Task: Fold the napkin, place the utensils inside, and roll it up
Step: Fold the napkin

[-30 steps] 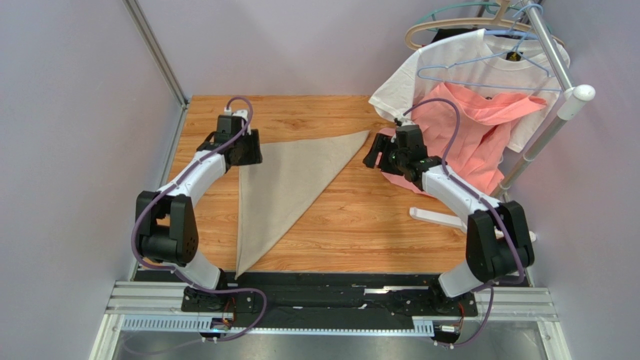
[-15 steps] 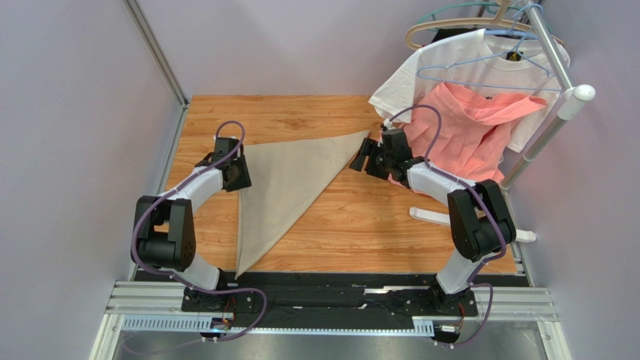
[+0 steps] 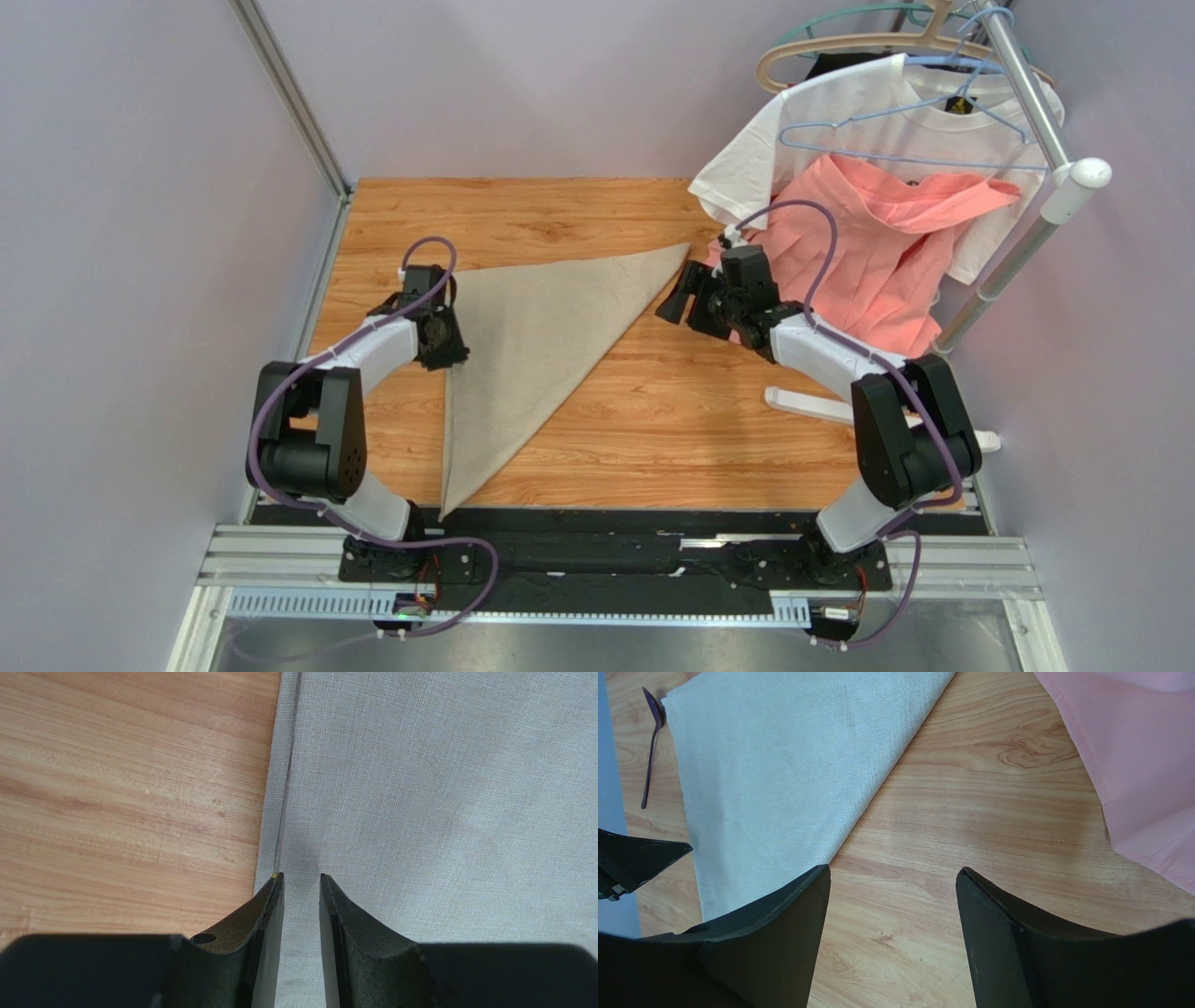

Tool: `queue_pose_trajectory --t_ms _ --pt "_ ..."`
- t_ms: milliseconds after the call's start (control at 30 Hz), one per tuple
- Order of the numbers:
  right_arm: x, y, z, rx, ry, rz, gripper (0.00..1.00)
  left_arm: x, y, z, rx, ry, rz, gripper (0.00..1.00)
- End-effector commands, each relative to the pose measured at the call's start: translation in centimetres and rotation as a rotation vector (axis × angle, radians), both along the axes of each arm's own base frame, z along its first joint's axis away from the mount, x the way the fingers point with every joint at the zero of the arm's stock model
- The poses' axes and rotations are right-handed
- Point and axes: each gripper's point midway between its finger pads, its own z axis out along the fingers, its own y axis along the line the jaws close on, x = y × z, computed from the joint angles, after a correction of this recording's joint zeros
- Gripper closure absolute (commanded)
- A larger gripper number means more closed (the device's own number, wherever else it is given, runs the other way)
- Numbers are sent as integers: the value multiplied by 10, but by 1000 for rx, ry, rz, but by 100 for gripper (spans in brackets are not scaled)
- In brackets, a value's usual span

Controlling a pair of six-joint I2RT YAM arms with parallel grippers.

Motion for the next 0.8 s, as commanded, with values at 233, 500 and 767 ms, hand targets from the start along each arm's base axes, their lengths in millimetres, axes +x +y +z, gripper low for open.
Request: queue_pose_trajectory --t_ms 233,500,767 --pt "-3 -5 44 20 -110 -13 29 -7 6 -11 9 48 68 68" --pt "-10 -9 56 20 -134 -16 29 -9 6 -13 9 56 73 71" --pt "-17 -14 70 24 -162 -24 29 -13 8 -16 25 101 59 73"
